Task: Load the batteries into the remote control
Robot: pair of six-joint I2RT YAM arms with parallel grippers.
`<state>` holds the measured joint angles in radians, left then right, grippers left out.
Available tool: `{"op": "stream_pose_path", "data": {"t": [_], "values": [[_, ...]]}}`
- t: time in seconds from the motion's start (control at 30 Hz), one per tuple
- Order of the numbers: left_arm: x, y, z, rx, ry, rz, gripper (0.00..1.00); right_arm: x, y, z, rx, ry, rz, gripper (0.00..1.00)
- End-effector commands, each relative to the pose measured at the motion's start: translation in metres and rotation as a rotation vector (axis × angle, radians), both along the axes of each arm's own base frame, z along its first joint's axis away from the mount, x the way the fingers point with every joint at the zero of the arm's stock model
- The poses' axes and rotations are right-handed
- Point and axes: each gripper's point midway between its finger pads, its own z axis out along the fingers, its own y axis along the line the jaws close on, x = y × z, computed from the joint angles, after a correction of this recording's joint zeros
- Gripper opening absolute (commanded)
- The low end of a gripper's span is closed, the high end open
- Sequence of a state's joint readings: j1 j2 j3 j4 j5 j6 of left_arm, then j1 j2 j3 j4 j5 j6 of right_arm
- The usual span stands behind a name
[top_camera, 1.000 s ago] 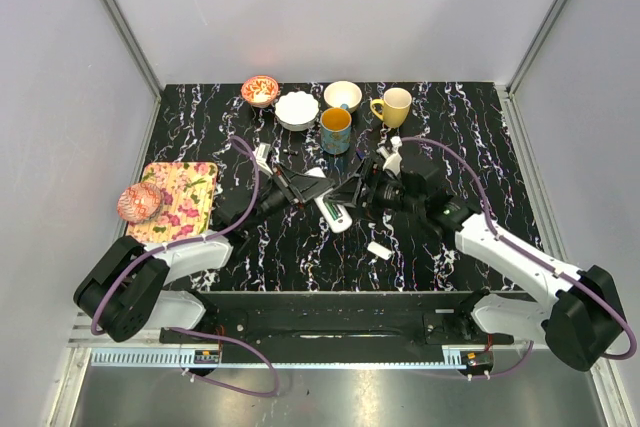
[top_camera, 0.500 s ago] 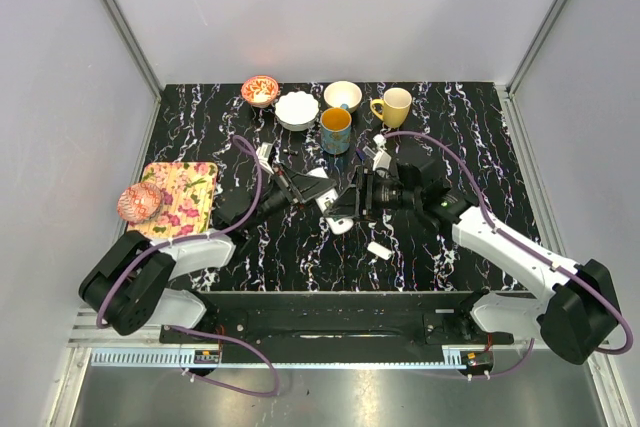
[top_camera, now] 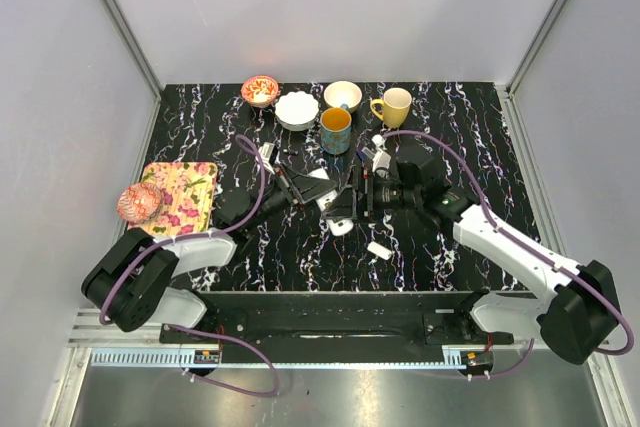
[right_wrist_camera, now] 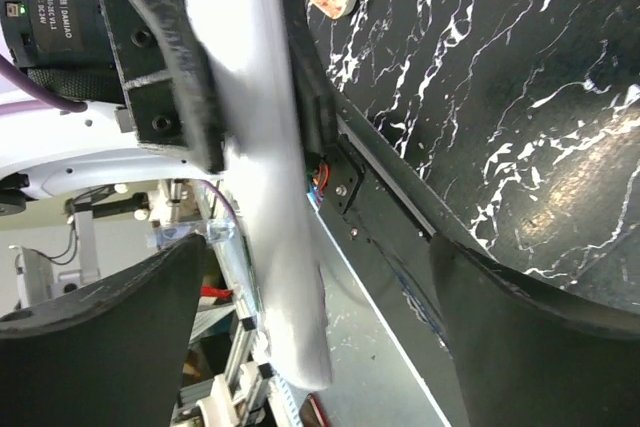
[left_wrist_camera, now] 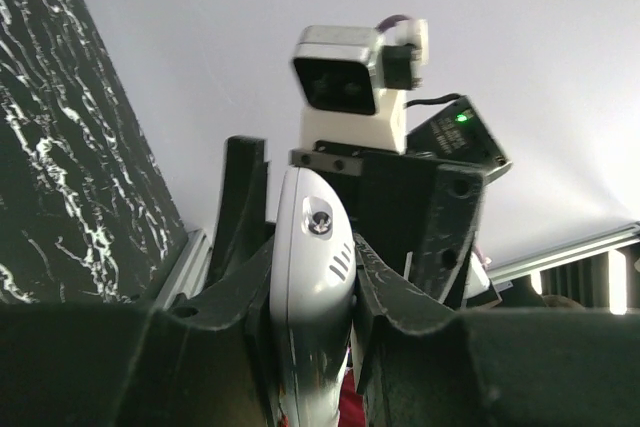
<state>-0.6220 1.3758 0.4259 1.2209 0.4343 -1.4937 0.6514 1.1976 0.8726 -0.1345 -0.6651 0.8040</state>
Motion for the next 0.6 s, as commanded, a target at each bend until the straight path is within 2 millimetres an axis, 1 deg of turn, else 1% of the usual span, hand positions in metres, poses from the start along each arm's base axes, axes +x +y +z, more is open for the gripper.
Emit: {"op": "stream_pose_path", "data": {"t": [0.0,0.03,0.07,0.1,0.13,0.17,0.2,0.23,0.27,0.3,0.33,0.37,0.4,0.43,0.47,0.5,0.53,0.57], "values": [[-0.001,0.006,0.018,0.006,-0.084,0.034,0.00,0.015,-0.013,0.059,0.004,-0.188,-0.073,1.00],[0.000,0.007,0.012,0.033,-0.085,0.048,0.00,0.014,-0.020,0.056,-0.046,-0.200,-0.076,1.00],[0.001,0.007,0.008,0.052,-0.076,0.056,0.00,0.012,-0.025,0.064,-0.058,-0.231,-0.087,1.00],[0.002,0.008,0.002,0.077,-0.061,0.064,0.00,0.019,-0.032,0.075,-0.079,-0.280,-0.133,1.00],[0.004,0.010,-0.001,0.094,-0.064,0.077,0.00,0.017,-0.041,0.069,-0.135,-0.292,-0.145,1.00],[0.003,0.013,-0.001,0.100,-0.066,0.083,0.00,0.017,-0.051,0.077,-0.149,-0.332,-0.177,1.00],[0.005,0.013,-0.010,0.130,-0.041,0.087,0.00,0.027,-0.064,0.076,-0.198,-0.368,-0.261,1.00],[0.006,0.016,-0.014,0.145,-0.040,0.098,0.00,0.026,-0.078,0.076,-0.233,-0.393,-0.310,1.00],[0.004,0.018,-0.014,0.149,-0.046,0.104,0.00,0.030,-0.089,0.072,-0.269,-0.406,-0.368,1.00],[0.003,0.020,-0.025,0.171,-0.026,0.105,0.00,0.042,-0.109,0.049,-0.362,-0.405,-0.472,1.00],[0.003,0.024,-0.029,0.184,-0.029,0.117,0.00,0.043,-0.122,0.041,-0.390,-0.408,-0.531,1.00],[0.001,0.028,-0.030,0.185,-0.034,0.122,0.00,0.046,-0.130,0.023,-0.438,-0.387,-0.567,0.99],[-0.002,0.031,-0.039,0.196,-0.022,0.129,0.00,0.045,-0.139,-0.012,-0.514,-0.341,-0.583,0.99],[-0.004,0.034,-0.042,0.202,-0.024,0.130,0.00,0.045,-0.138,-0.034,-0.557,-0.304,-0.559,0.95],[-0.008,0.036,-0.043,0.202,-0.028,0.130,0.00,0.043,-0.135,-0.051,-0.588,-0.273,-0.527,0.93],[-0.010,0.039,-0.048,0.208,-0.023,0.134,0.00,0.037,-0.132,-0.071,-0.617,-0.234,-0.476,0.90],[-0.012,0.040,-0.049,0.208,-0.023,0.135,0.00,0.036,-0.130,-0.086,-0.650,-0.203,-0.442,0.84],[-0.015,0.042,-0.046,0.205,-0.037,0.135,0.00,0.035,-0.129,-0.094,-0.663,-0.195,-0.426,0.81]]}}
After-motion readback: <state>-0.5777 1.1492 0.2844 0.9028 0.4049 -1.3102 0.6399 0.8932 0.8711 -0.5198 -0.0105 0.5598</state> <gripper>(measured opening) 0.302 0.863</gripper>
